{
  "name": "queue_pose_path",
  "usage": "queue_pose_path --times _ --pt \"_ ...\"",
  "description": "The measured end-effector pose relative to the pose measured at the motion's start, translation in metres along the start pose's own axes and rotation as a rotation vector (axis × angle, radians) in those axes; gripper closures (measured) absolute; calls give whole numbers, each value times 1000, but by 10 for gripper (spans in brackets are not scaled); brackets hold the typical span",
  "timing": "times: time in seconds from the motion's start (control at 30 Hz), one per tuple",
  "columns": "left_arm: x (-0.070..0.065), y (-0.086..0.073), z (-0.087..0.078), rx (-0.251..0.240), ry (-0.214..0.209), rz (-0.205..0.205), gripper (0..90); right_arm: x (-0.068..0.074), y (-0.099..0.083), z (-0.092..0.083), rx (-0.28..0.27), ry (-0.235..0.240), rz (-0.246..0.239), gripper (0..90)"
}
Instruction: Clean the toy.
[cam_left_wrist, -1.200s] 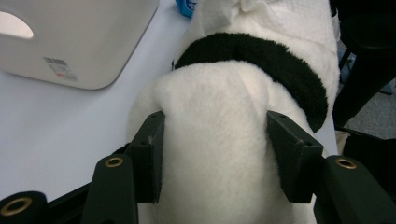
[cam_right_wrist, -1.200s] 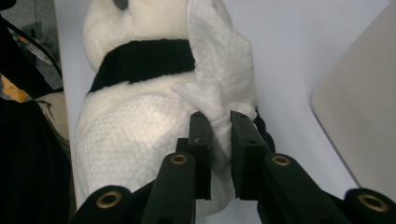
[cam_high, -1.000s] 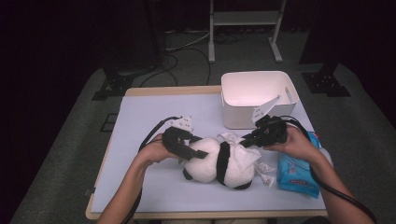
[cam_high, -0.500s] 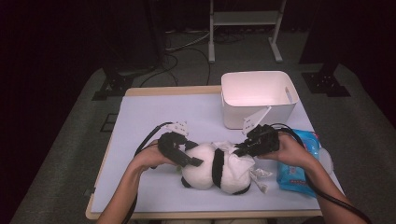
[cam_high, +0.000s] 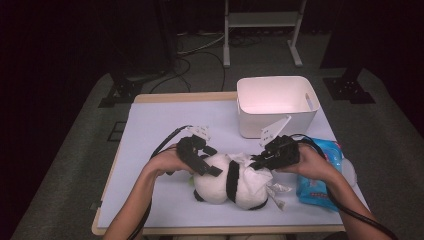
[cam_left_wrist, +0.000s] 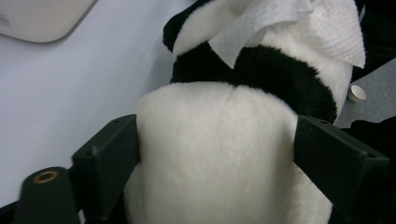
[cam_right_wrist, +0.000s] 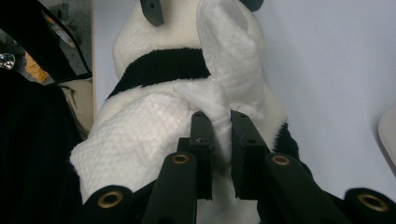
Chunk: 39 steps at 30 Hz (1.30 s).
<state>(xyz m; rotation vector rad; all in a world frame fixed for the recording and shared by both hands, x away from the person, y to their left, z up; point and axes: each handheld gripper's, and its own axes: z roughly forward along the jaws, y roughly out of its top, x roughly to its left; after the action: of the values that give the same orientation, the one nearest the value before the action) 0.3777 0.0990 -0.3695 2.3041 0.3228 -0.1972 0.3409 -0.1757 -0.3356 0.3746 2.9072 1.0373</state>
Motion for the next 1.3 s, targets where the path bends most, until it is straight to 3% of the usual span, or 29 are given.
queue_pose_path --times 0.13,0.23,0.43,0.57,0.8,1.03,1.1,1.3 --pt "1 1 9 24 -16 0 56 1 1 1 3 12 -2 801" --pt "1 3 12 33 -18 3 54 0 2 1 8 10 0 801" --pt "0 3 9 20 -10 21 301 -1 1 -1 1 2 16 799" --pt "-3 4 6 -3 20 44 383 -4 1 -5 -11 -14 19 798" --pt "-3 14 -1 -38 71 92 410 -8 5 -15 -17 -38 26 797" --pt "-5 23 -4 -117 116 119 421 -18 15 -23 -32 -74 39 796" --pt "-8 25 -2 -121 133 145 423 -21 19 -22 -34 -77 38 796" --pt "-15 15 2 -101 119 113 400 -22 20 -10 -14 -57 41 796"
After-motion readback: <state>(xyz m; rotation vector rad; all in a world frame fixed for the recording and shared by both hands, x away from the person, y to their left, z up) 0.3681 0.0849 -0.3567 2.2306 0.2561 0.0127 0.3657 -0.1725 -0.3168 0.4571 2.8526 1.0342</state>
